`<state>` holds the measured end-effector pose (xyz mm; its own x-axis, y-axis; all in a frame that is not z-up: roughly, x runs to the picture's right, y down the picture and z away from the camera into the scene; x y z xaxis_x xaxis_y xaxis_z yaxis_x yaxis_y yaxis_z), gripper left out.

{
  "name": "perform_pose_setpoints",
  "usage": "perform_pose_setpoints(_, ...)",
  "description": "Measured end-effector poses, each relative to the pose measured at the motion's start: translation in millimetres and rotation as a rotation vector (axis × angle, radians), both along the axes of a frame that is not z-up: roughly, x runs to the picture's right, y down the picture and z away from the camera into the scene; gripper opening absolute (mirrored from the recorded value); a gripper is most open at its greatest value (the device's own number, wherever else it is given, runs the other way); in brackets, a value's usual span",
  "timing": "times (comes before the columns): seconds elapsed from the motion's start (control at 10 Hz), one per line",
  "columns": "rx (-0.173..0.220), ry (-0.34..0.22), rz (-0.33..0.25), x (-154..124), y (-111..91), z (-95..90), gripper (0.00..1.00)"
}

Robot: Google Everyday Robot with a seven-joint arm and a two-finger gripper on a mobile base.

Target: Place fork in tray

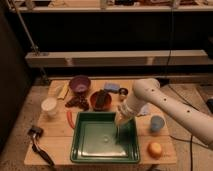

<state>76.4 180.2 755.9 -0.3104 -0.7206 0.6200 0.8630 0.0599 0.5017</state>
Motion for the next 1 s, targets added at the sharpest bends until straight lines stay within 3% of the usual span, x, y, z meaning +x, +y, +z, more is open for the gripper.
perform_pose_setpoints(0.2, -0.030, -0.044, -0.113, -8, 32, 4.1, 0.10)
perform_pose_setpoints(0.4, -0.042, -0.067, -0.212, -13, 43, 3.6, 0.31)
perform_pose_setpoints(0.8, -0.061, -0.059, -0.264, -12, 52, 7.6, 0.70)
perform_pose_setpoints(1.0, -0.061, -0.057, -0.263, -12, 52, 7.5, 0.74)
